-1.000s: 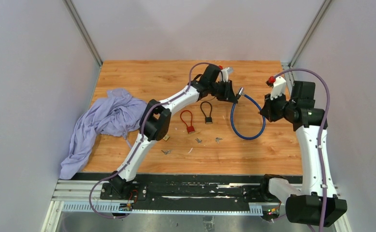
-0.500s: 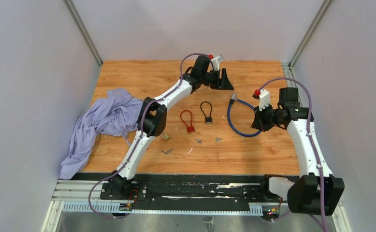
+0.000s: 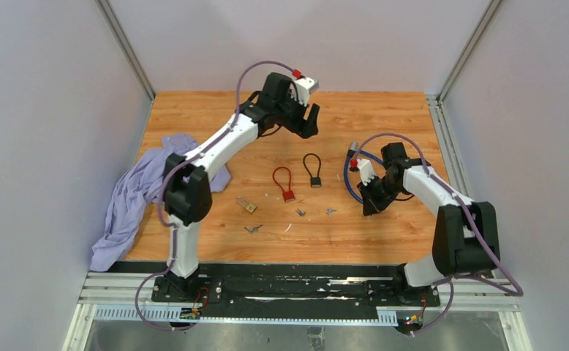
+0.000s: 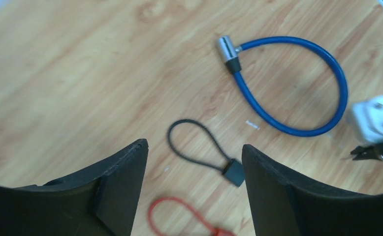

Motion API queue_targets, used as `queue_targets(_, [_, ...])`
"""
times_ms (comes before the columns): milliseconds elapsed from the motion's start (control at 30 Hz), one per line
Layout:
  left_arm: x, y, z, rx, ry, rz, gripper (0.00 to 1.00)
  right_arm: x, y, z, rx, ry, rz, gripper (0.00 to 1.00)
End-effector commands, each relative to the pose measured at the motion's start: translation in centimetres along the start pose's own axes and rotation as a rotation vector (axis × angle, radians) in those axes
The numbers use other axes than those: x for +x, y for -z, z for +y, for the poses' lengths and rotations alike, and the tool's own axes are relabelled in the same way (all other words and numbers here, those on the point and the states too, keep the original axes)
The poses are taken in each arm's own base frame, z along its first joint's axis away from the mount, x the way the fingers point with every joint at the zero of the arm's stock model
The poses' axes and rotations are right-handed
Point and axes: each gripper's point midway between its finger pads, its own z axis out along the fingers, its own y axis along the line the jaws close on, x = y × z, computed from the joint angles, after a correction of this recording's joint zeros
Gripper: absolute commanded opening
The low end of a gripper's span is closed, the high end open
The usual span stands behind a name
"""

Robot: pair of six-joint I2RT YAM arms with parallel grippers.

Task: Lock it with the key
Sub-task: Place the key at the center of the board.

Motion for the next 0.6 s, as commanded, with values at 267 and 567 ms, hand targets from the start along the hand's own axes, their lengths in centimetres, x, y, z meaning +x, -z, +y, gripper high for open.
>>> queue_targets(267, [-0.9, 13.8, 3.9, -0.348, -0.219, -0.105, 1.00, 1.2, -1.7, -1.2, -0.016, -0.042, 0.132, 0.17])
queue_targets(567, [1.0, 19.9, 5.0, -0.506, -0.275, -0.149, 0.98, 0.8, 0.9, -2.5, 0.116, -0.034, 0.133, 0.47])
